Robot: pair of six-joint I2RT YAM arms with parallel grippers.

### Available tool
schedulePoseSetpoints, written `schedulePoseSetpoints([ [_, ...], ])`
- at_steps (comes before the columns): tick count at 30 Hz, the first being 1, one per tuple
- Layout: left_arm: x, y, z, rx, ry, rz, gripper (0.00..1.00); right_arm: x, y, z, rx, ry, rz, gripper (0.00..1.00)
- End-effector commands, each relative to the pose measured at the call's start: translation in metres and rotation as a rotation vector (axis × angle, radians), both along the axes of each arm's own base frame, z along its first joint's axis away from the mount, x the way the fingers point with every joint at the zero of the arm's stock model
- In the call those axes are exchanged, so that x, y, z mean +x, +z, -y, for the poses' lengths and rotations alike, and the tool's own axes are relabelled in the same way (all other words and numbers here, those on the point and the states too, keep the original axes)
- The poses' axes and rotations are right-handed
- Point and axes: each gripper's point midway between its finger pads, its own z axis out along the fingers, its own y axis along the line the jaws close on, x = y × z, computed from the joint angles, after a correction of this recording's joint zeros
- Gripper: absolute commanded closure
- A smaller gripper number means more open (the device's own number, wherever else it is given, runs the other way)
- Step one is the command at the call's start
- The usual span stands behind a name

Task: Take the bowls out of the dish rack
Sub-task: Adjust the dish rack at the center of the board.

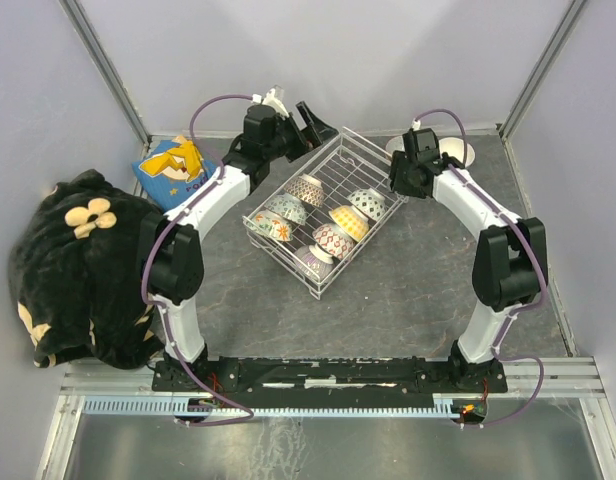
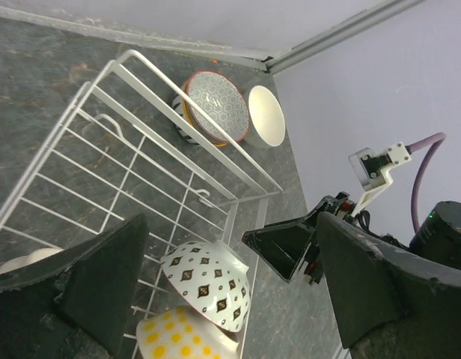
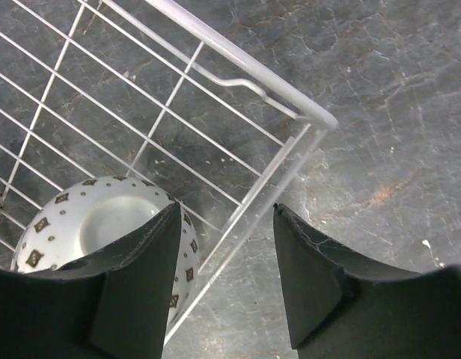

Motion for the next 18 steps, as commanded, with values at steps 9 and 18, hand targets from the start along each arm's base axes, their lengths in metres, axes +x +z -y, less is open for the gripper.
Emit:
schedulePoseSetpoints([
  [9,-0.002,0.062,-0.038,-0.052,0.06,0.129,0.0,0.022,-0.001,-0.021,0.109,0.018,0.025,0.56],
  [18,0.0,0.06,-0.047,-0.053,0.076,0.125,0.0,0.026,0.007,-0.044,0.142,0.072,0.032,0.78],
])
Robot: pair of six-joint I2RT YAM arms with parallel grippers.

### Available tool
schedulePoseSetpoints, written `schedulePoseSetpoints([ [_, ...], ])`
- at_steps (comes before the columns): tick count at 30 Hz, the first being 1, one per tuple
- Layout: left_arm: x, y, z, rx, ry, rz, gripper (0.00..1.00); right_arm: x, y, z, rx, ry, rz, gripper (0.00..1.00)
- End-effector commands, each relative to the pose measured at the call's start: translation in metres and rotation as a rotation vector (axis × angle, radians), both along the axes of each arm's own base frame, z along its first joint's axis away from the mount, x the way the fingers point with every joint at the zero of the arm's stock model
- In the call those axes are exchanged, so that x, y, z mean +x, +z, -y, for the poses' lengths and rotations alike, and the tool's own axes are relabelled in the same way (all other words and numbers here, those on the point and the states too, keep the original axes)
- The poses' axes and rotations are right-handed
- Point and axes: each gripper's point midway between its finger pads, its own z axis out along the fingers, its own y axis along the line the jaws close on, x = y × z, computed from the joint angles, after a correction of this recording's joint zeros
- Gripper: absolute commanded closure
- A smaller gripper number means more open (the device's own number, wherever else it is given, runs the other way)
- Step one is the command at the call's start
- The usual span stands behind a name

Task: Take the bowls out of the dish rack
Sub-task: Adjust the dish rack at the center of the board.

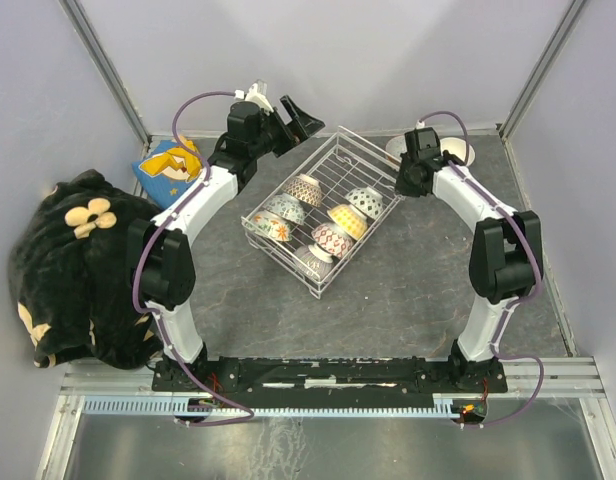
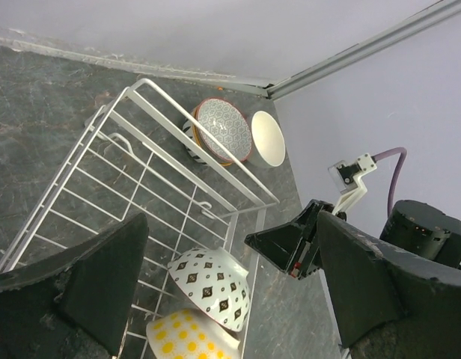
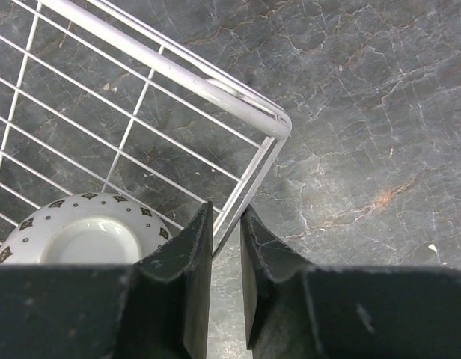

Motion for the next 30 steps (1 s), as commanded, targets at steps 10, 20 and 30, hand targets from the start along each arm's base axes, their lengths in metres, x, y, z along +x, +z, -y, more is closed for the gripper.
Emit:
schedulePoseSetpoints([
  [10,-0.007,0.036,-0.032,-0.043,0.038,0.084,0.0,0.039,0.032,-0.087,0.109,0.165,0.09,0.78],
  [20,-0.015,0.049,-0.05,-0.059,0.064,0.103,0.0,0.073,0.039,-0.128,0.143,0.22,0.107,0.77],
  [30,-0.018,0.035,-0.034,-0.066,0.03,0.067,0.0,0.065,0.09,-0.084,0.02,0.22,0.309,0.4],
])
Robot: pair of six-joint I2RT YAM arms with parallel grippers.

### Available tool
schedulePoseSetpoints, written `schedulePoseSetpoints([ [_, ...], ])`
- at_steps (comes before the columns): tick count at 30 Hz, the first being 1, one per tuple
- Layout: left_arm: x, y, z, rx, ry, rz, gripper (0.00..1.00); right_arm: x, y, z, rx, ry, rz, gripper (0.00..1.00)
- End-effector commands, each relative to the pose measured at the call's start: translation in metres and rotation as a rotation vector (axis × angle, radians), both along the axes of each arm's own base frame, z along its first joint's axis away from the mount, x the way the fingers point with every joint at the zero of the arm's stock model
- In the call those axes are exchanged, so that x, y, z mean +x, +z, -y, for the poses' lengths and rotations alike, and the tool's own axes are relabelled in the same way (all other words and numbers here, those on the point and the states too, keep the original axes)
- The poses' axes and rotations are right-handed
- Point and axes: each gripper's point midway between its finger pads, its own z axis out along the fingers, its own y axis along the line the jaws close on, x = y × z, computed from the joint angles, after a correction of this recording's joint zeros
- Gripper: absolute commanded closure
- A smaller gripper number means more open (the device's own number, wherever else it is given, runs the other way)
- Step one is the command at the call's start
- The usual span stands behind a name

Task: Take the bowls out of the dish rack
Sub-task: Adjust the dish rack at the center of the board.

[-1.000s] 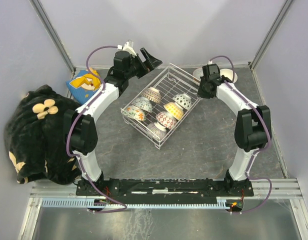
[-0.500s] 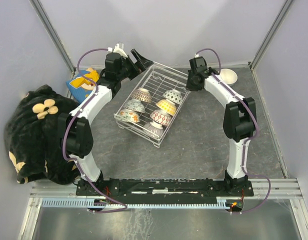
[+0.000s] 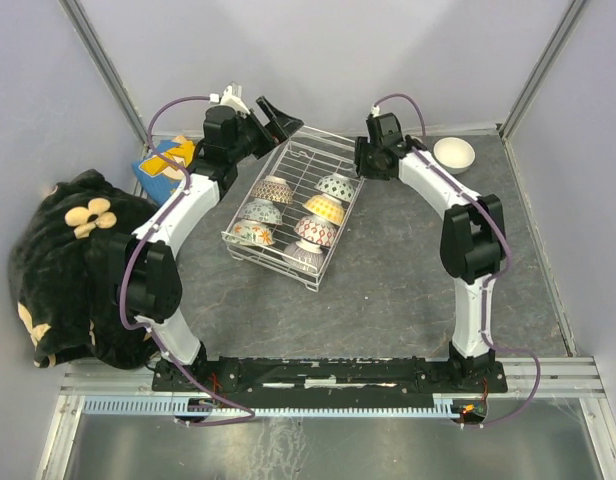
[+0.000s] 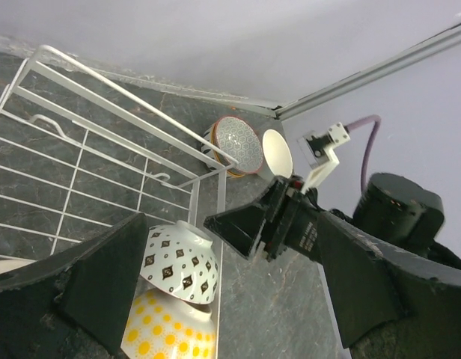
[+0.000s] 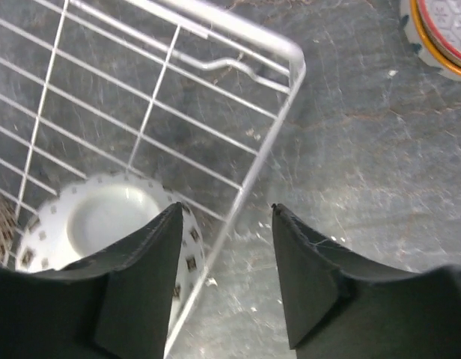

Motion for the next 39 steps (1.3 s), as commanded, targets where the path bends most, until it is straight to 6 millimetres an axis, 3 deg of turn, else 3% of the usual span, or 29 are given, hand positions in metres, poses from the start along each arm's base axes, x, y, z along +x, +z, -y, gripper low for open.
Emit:
schedulePoseSetpoints([
  [1,-0.009,0.023,0.019,-0.054,-0.053,0.046,0.0,0.002,0.093,0.014,-0.006,0.037,0.283,0.37],
  [4,-0.006,0.016,0.025,-0.048,-0.061,0.031,0.0,-0.005,0.11,0.019,-0.036,0.064,0.32,0.35],
  [9,0.0,0.013,0.03,-0.048,-0.057,0.016,0.0,-0.015,0.121,0.012,-0.076,0.216,0.352,0.37],
  [12,0.001,0.006,0.042,-0.032,-0.077,-0.008,0.01,-0.024,0.118,0.008,-0.138,0.363,0.394,0.35],
  [16,0.0,-0.007,0.064,-0.023,-0.118,-0.035,0.03,-0.036,0.097,0.004,-0.214,0.537,0.413,0.3],
  [22,-0.009,-0.027,0.091,0.0,-0.177,-0.07,0.03,-0.045,0.089,0.003,-0.232,0.613,0.516,0.29],
  [25,-0.013,-0.037,0.095,0.013,-0.187,-0.087,0.03,-0.055,0.086,-0.004,-0.203,0.678,0.532,0.29],
  [33,-0.015,-0.047,0.085,0.037,-0.149,-0.097,0.02,-0.057,0.09,-0.011,-0.152,0.67,0.572,0.29],
  [39,-0.001,-0.049,0.051,0.069,-0.028,-0.108,0.01,-0.054,0.097,-0.009,-0.139,0.629,0.573,0.3],
])
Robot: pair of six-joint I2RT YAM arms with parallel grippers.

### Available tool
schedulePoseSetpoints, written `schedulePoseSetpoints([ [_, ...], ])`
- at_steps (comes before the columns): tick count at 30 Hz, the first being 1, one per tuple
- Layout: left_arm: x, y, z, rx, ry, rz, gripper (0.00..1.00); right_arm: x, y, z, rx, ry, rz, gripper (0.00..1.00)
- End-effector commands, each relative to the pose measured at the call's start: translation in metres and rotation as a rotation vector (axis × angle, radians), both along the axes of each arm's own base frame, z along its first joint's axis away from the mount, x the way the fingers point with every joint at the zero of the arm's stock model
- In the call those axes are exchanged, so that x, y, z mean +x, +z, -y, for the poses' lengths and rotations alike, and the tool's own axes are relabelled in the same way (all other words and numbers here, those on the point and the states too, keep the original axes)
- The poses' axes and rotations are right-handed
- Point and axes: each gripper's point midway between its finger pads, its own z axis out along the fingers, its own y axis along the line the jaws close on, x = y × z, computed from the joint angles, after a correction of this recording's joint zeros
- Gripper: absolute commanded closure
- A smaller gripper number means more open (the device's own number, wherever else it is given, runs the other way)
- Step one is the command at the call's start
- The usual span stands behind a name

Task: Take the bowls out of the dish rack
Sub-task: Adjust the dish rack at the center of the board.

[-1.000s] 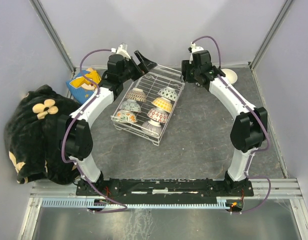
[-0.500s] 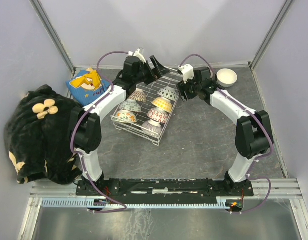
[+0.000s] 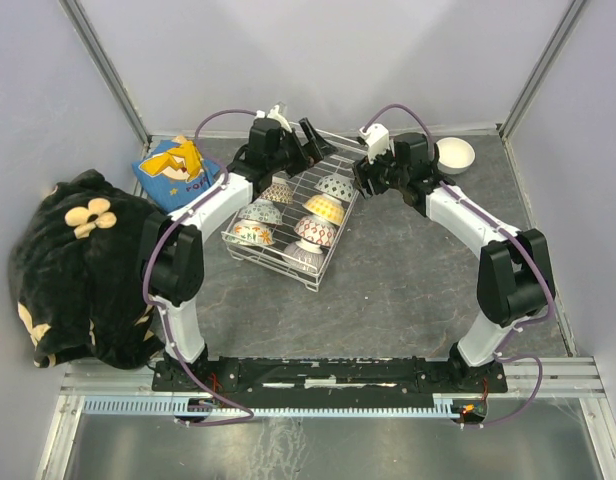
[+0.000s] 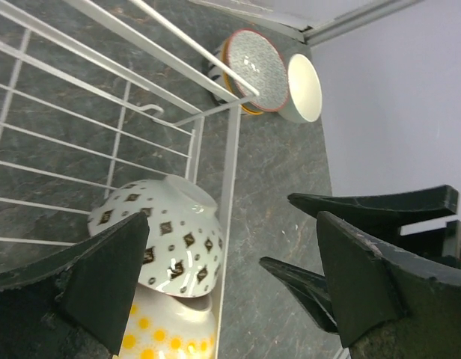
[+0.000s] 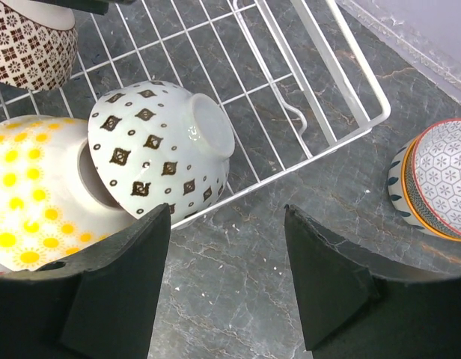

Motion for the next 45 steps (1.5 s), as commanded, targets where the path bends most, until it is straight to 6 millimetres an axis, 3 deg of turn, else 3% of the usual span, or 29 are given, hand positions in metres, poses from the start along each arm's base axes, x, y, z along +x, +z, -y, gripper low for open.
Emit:
schedulePoseSetpoints([
  [1,0.012,0.028,-0.038,0.02,0.128,0.057,0.0,0.008,0.041,-0.003,0.063,-0.015,0.098,0.3],
  [5,0.027,0.03,-0.071,0.1,0.235,0.078,0.0,0.01,0.048,-0.003,0.085,-0.03,0.102,0.3],
  [11,0.031,0.041,-0.091,0.147,0.292,0.104,0.01,0.012,0.048,-0.005,0.114,-0.054,0.056,0.3],
  [16,0.038,0.048,-0.109,0.153,0.333,0.117,0.01,0.028,0.046,0.012,0.153,-0.295,-0.085,0.39],
  [20,0.044,0.05,-0.124,0.166,0.367,0.119,0.01,0.022,0.045,0.024,0.14,-0.4,-0.171,0.4],
  [26,0.048,0.064,-0.135,0.149,0.383,0.142,0.01,-0.024,0.043,0.033,0.073,-0.439,-0.258,0.37],
  [30,0.048,0.073,-0.132,0.129,0.37,0.156,0.01,-0.067,0.025,0.033,0.065,-0.435,-0.316,0.37],
  [36,0.042,0.078,-0.132,0.119,0.363,0.168,0.01,-0.125,-0.005,0.014,0.087,-0.377,-0.378,0.37],
  [41,0.04,0.088,-0.135,0.116,0.366,0.182,0.01,-0.146,-0.019,-0.017,0.064,-0.303,-0.388,0.36],
  [45,0.037,0.096,-0.138,0.113,0.369,0.197,0.01,-0.148,-0.03,-0.036,0.048,-0.269,-0.396,0.36],
])
